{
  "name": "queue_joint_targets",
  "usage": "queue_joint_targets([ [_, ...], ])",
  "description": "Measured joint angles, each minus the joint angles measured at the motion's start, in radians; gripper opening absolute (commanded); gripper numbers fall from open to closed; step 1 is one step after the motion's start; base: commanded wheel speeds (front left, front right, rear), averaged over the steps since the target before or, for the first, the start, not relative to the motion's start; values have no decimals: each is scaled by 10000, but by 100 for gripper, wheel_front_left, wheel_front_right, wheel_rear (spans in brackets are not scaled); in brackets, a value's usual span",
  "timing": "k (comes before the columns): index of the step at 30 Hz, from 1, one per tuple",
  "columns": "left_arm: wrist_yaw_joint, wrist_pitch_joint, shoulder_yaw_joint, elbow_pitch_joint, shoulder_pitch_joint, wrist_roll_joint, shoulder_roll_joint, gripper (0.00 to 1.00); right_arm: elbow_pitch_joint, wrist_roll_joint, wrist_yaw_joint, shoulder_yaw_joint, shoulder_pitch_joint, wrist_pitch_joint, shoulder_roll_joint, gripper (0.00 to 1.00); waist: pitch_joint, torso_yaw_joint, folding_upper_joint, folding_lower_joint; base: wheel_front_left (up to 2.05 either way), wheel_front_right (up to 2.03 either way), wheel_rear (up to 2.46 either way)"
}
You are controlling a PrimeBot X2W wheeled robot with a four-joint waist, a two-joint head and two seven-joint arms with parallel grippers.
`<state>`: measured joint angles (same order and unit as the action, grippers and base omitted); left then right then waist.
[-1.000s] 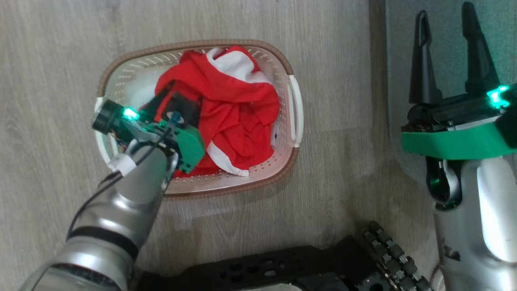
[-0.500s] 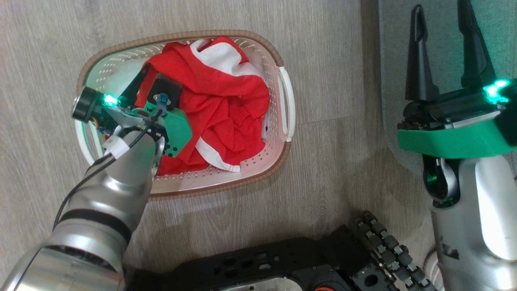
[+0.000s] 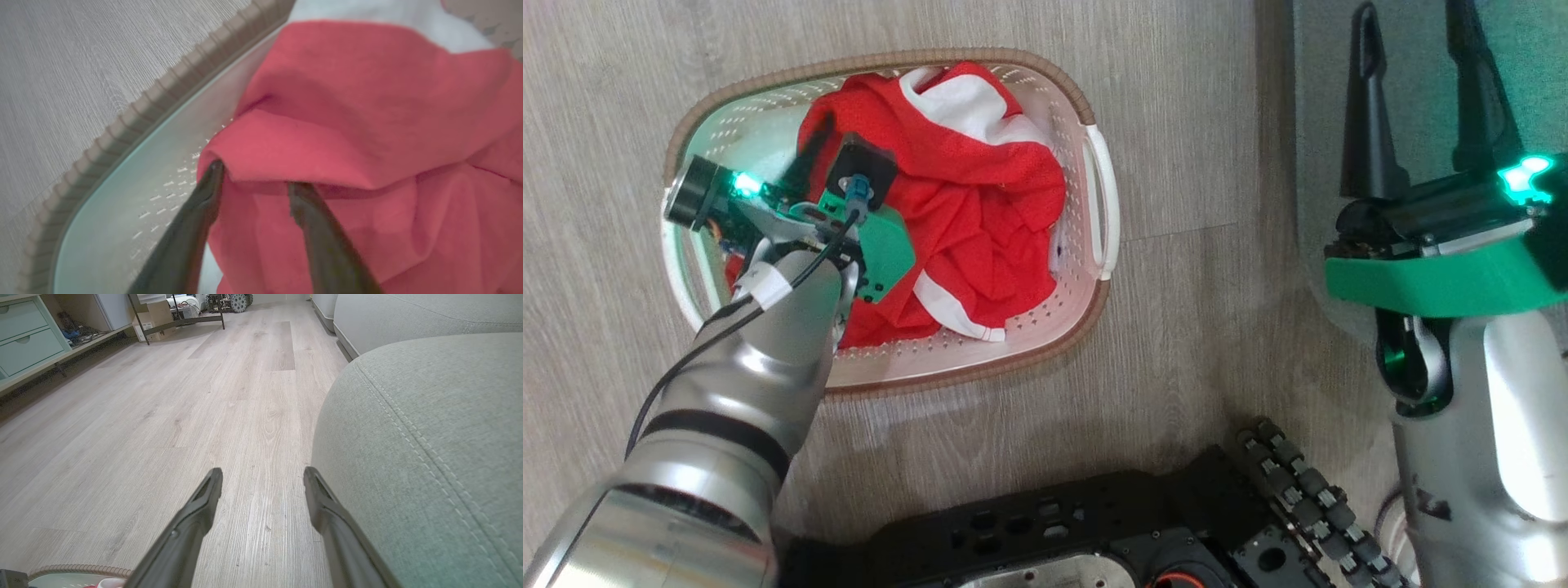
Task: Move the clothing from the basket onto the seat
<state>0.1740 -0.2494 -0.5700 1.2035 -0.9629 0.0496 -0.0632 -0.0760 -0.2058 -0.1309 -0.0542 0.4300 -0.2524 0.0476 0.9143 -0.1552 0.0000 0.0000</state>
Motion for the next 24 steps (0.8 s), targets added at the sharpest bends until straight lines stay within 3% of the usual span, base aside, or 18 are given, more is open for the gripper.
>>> queue_joint_targets([
  [2, -75, 0, -27, 21, 0, -2, 2, 4, 13, -75, 0, -2, 35, 0, 0, 100, 0, -11, 0, 0, 0, 0, 0],
  [3, -77, 0, -38, 19, 0, -4, 6, 0, 36, -81, 0, -2, 71, -2, 2, 100, -8, -10, 0, 0, 0, 0, 0],
  [12, -253, 0, -234, -527, 359, -311, 50, 0, 343, -81, 0, 58, 108, -2, 2, 100, -486, 175, 0, 0, 0, 0, 0],
  [24, -326, 0, -345, -2740, 2510, -823, 10, 0, 926, -46, 0, 67, -5, -2, 6, 100, -1949, 581, 0, 0, 0, 0, 0],
])
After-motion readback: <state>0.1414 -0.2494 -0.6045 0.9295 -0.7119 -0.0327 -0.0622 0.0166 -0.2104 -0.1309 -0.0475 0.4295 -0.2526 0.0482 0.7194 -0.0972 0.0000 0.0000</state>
